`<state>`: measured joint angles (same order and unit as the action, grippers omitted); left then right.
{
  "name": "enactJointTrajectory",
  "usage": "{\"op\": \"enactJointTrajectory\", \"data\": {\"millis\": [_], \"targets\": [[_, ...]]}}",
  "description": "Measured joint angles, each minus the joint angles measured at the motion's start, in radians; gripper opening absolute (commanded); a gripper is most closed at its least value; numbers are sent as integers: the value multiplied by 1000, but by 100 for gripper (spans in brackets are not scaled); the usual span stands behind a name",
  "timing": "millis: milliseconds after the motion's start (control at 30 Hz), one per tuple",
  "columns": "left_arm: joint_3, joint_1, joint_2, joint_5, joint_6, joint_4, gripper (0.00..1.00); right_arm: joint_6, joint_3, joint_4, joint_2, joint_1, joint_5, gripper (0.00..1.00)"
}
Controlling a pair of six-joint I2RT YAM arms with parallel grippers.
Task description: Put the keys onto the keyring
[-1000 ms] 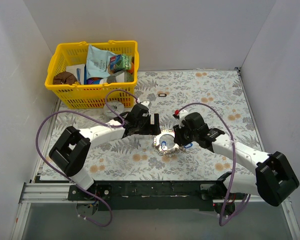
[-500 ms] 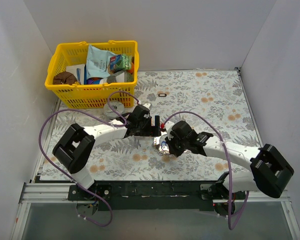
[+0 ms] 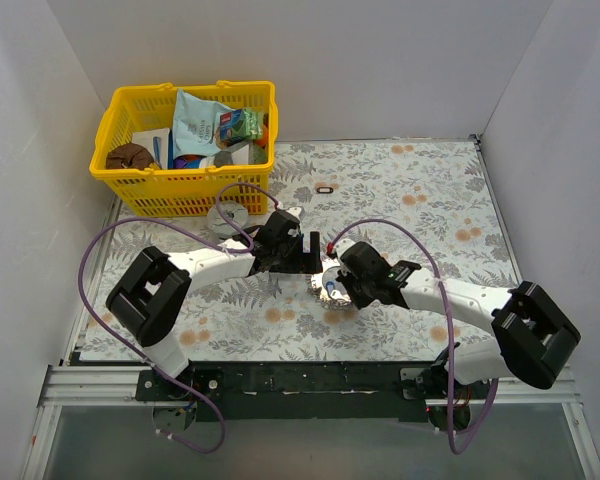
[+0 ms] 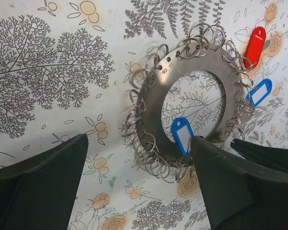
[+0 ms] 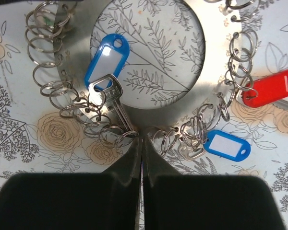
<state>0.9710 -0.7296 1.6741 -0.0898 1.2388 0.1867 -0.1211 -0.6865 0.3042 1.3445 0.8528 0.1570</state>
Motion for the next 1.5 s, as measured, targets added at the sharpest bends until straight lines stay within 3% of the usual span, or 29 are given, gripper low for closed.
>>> {"op": "enactJointTrajectory", "data": {"millis": [500, 633, 700, 800, 1133, 1500], "targets": [[-12, 0, 0, 1, 7, -9, 88, -2, -87, 38, 19, -11, 121, 1], [-20, 0, 0, 2, 7, -8, 88, 11, -95, 42, 18, -12, 112, 32], [-22, 0, 0, 2, 8, -9, 89, 16, -95, 54, 18, -12, 105, 41], [-24, 0, 0, 3, 8, -11, 89, 15, -95, 73, 18, -12, 102, 46], [-28, 0, 0, 1, 10, -15, 89, -6, -87, 117, 3, -12, 102, 45], [-29, 0, 0, 0, 14, -19, 89, -44, -87, 146, 65, -13, 87, 37]]}}
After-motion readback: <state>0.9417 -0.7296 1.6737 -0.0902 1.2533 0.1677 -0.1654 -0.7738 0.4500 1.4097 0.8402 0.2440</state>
